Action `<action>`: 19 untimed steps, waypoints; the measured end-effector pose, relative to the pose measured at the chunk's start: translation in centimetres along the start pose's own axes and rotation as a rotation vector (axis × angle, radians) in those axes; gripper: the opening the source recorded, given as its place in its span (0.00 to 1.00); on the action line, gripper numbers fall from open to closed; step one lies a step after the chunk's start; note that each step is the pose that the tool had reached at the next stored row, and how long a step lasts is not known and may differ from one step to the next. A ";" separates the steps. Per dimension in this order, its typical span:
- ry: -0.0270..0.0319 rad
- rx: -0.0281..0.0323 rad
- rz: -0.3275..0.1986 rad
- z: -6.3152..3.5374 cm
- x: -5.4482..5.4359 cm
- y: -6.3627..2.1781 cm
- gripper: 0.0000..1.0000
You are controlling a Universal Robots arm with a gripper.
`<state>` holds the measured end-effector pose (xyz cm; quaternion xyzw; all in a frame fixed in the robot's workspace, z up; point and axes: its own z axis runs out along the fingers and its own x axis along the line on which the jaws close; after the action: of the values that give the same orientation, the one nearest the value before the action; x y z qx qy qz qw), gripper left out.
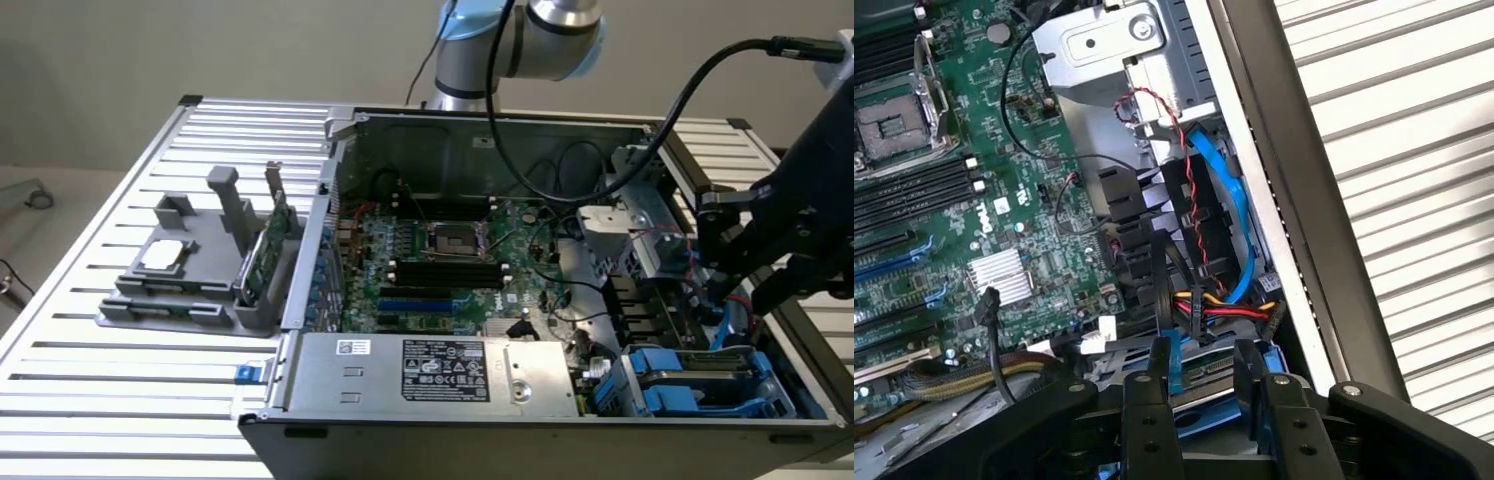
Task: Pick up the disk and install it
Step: 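Insert the first disk wire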
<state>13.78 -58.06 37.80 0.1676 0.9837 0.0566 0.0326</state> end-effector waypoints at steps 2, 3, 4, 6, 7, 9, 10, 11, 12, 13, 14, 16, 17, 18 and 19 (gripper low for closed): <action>-0.0040 -0.0015 -0.001 0.30 0.0 -0.04 0.39; -0.0057 -0.0021 -0.001 0.47 0.0 -0.06 0.39; -0.0073 -0.0025 -0.001 0.66 0.0 -0.09 0.39; -0.0098 -0.0035 -0.001 1.00 0.1 -0.17 0.39; -0.0107 -0.0035 -0.001 1.11 0.2 -0.21 0.39; -0.0120 -0.0031 -0.001 1.26 0.4 -0.30 0.39; -0.0127 -0.0028 -0.001 1.34 0.5 -0.35 0.39; -0.0134 -0.0020 -0.002 1.40 0.6 -0.38 0.39; -0.0142 -0.0012 -0.002 1.47 0.6 -0.39 0.39; -0.0155 0.0000 -0.002 1.52 0.6 -0.40 0.39; -0.0171 0.0012 -0.002 1.57 0.6 -0.40 0.39; -0.0199 0.0036 -0.003 1.64 0.7 -0.41 0.37; -0.0210 0.0051 -0.003 1.66 0.7 -0.42 0.37; -0.0224 0.0067 -0.003 1.69 0.7 -0.42 0.30; -0.0237 0.0086 -0.004 1.72 0.7 -0.43 0.30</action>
<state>13.16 -58.06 36.02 0.1667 0.9838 0.0503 0.0436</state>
